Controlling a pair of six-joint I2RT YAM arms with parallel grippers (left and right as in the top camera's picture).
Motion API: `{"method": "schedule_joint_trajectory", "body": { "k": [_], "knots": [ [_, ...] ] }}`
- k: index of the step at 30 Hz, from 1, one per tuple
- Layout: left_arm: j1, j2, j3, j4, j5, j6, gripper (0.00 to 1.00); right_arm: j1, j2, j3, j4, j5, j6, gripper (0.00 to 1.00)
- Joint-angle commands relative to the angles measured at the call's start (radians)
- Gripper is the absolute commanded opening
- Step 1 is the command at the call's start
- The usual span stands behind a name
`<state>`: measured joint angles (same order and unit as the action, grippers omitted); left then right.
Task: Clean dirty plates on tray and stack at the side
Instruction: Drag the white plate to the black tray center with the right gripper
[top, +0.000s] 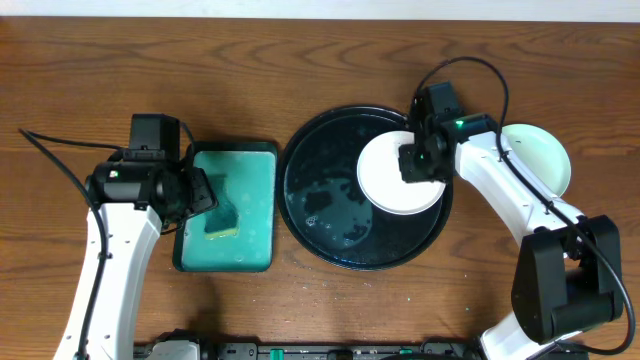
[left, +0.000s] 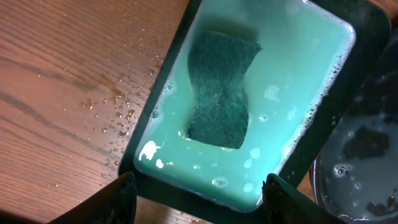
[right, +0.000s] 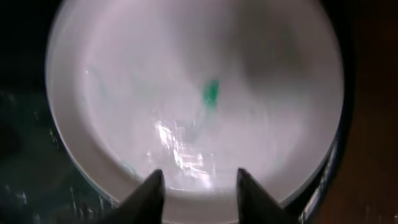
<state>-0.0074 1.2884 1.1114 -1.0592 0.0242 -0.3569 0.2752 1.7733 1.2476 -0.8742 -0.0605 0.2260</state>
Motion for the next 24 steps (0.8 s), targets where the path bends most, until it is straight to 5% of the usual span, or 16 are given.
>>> {"method": "schedule_joint_trajectory", "body": {
  "k": [1, 6, 16, 21, 24],
  "knots": [
    [0.005, -0.014, 0.016, -0.004, 0.01, 0.017, 0.66, -0.022, -0.012, -0.001, -0.103, -0.02, 0.125, 0.4],
    [0.004, -0.016, 0.016, -0.002, 0.01, 0.017, 0.66, -0.018, -0.011, -0.043, -0.217, -0.026, 0.198, 0.45],
    [0.004, -0.016, 0.016, -0.011, 0.018, 0.016, 0.66, -0.016, -0.011, -0.256, 0.079, -0.019, 0.455, 0.45],
    [0.004, -0.016, 0.016, -0.01, 0.017, 0.017, 0.66, -0.019, -0.012, -0.259, 0.205, -0.03, 0.335, 0.09],
    [0.004, -0.016, 0.016, -0.01, 0.017, 0.017, 0.66, -0.012, -0.013, -0.251, 0.241, -0.038, 0.172, 0.01]
  ]
}}
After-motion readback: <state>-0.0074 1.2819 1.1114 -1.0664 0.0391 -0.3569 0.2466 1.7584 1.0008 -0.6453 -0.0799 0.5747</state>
